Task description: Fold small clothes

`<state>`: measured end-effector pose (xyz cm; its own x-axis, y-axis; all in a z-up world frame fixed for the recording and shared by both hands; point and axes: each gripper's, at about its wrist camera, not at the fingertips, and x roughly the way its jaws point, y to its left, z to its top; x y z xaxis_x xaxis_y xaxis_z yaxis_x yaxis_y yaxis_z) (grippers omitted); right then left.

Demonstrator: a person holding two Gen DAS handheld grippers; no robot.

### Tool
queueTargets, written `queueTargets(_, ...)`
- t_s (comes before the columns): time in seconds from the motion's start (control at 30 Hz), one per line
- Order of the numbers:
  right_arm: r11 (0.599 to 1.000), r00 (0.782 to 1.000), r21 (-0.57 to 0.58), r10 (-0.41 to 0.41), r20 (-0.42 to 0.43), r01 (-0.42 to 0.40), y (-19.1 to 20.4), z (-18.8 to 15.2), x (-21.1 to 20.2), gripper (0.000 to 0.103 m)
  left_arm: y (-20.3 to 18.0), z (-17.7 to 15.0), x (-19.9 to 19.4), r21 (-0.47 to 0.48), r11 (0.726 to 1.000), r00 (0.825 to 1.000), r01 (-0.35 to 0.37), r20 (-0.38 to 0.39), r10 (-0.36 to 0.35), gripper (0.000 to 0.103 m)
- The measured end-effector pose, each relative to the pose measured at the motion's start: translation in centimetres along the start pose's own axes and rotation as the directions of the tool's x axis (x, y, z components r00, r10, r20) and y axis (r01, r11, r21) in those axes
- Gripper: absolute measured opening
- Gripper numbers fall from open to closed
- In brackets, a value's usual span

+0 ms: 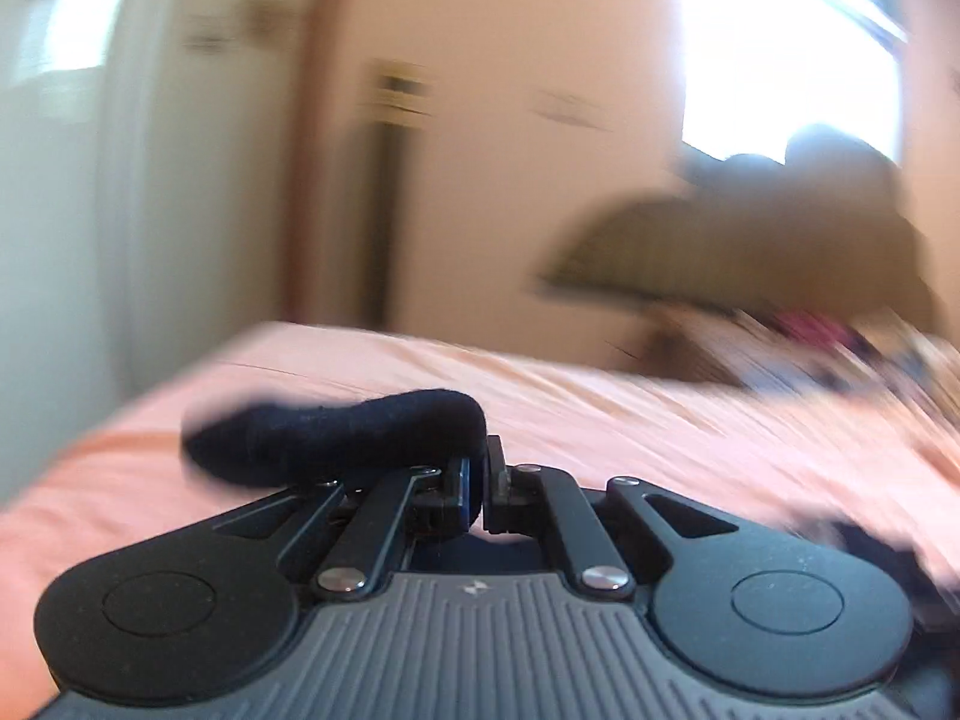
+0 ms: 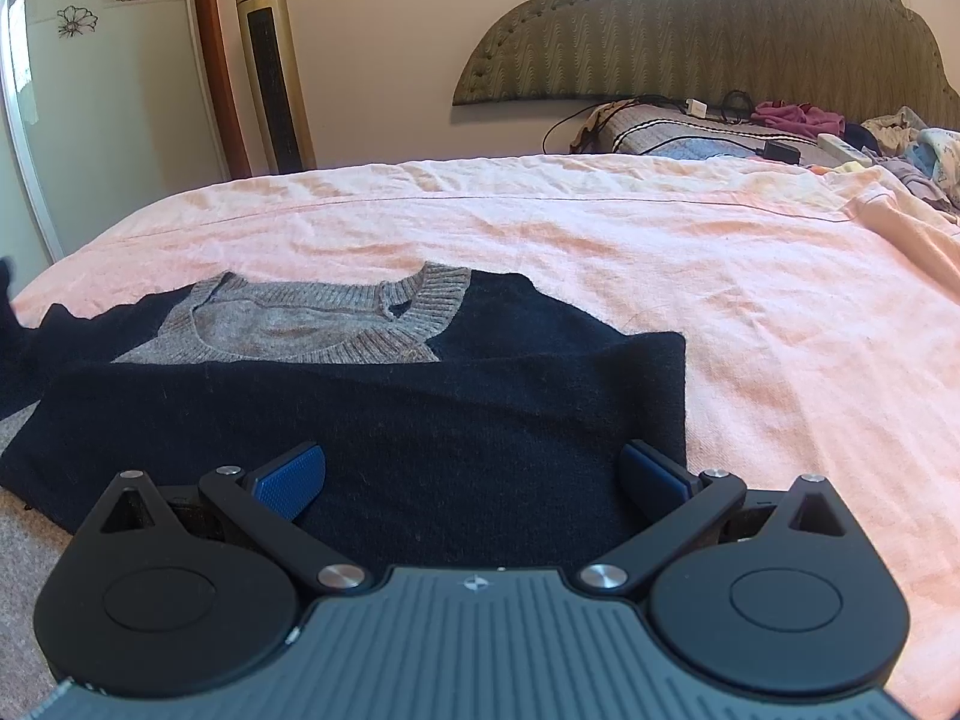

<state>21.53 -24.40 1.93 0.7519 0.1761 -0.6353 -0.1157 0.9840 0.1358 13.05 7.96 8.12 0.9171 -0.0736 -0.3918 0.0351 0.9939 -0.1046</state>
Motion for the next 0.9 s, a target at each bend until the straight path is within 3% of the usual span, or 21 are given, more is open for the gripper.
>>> queueTargets(0.07,1.0,1.0,0.012,0.01,0.004,-0.01,-0.2,0.0,-0.1,0.103,-4.9,-2.6,0.8,0.039,0.992,0.987,0.123,-0.114,-0.118,0.004)
queueTargets(0.13,0.999,1.0,0.031,0.023,0.011,-0.023,-0.5,0.0,-0.2,0.103,-8.5,-5.4,1.9,0.052,0.972,0.943,0.229,-0.259,-0.208,0.005)
queueTargets(0.2,0.998,0.999,0.045,0.034,0.017,-0.035,-0.7,-0.1,-0.3,0.103,-9.9,-6.8,2.1,0.068,0.971,0.924,0.228,-0.329,-0.194,0.006)
queueTargets(0.3,0.998,0.999,0.046,0.035,0.018,-0.036,-0.7,-0.1,-0.3,0.103,-8.8,-7.1,1.3,0.005,0.967,0.916,0.256,-0.321,-0.241,0.023)
queueTargets(0.37,0.999,0.999,0.042,0.032,0.016,-0.033,-0.6,0.0,-0.2,0.103,-7.3,-7.3,0.1,-0.05,0.964,0.918,0.259,-0.299,-0.262,0.047)
queueTargets(0.4,0.999,0.999,0.041,0.032,0.016,-0.032,-0.6,0.0,-0.2,0.103,-6.9,-7.7,0.0,-0.073,0.965,0.924,0.254,-0.278,-0.264,0.077)
queueTargets(0.43,0.999,0.999,0.041,0.032,0.016,-0.032,-0.6,0.0,-0.3,0.103,-6.2,-8.2,-0.4,-0.086,0.967,0.935,0.239,-0.248,-0.253,0.093)
queueTargets(0.5,0.999,0.999,0.043,0.032,0.015,-0.033,-0.6,0.0,-0.3,0.103,-5.3,-8.9,0.0,-0.102,0.974,0.952,0.201,-0.215,-0.219,0.093)
queueTargets(0.53,0.998,0.999,0.047,0.031,0.013,-0.031,-0.5,0.2,-0.4,0.103,-4.4,-9.2,0.1,-0.129,0.975,0.952,0.18,-0.227,-0.206,0.093)
queueTargets(0.6,0.993,1.0,0.113,0.027,0.009,-0.028,-0.3,1.0,-1.2,0.102,-2.6,-9.0,0.6,-0.252,0.95,0.945,0.184,-0.22,-0.241,0.093)
queueTargets(0.63,0.983,0.997,0.166,0.076,0.02,-0.078,-0.1,1.5,-2.0,0.101,-1.9,-9.1,0.7,-0.292,0.939,0.95,0.184,-0.193,-0.246,0.094)
queueTargets(0.7,0.931,0.968,0.268,0.25,0.026,-0.248,0.4,2.4,-2.8,0.101,-1.4,-9.3,0.9,-0.324,0.93,0.953,0.174,-0.182,-0.242,0.094)
queueTargets(0.77,0.86,0.912,0.359,0.407,-0.054,-0.362,1.3,3.2,-1.9,0.1,-1.5,-9.2,0.9,-0.316,0.933,0.953,0.175,-0.182,-0.241,0.096)
queueTargets(0.83,0.814,0.859,0.436,0.488,-0.155,-0.384,2.2,3.4,0.0,0.095,-1.3,-9.2,0.7,-0.313,0.933,0.953,0.178,-0.182,-0.242,0.096)
queueTargets(0.9,0.818,0.846,0.454,0.486,-0.217,-0.353,2.9,3.4,1.5,0.082,-1.0,-9.3,0.6,-0.325,0.928,0.953,0.183,-0.174,-0.249,0.096)
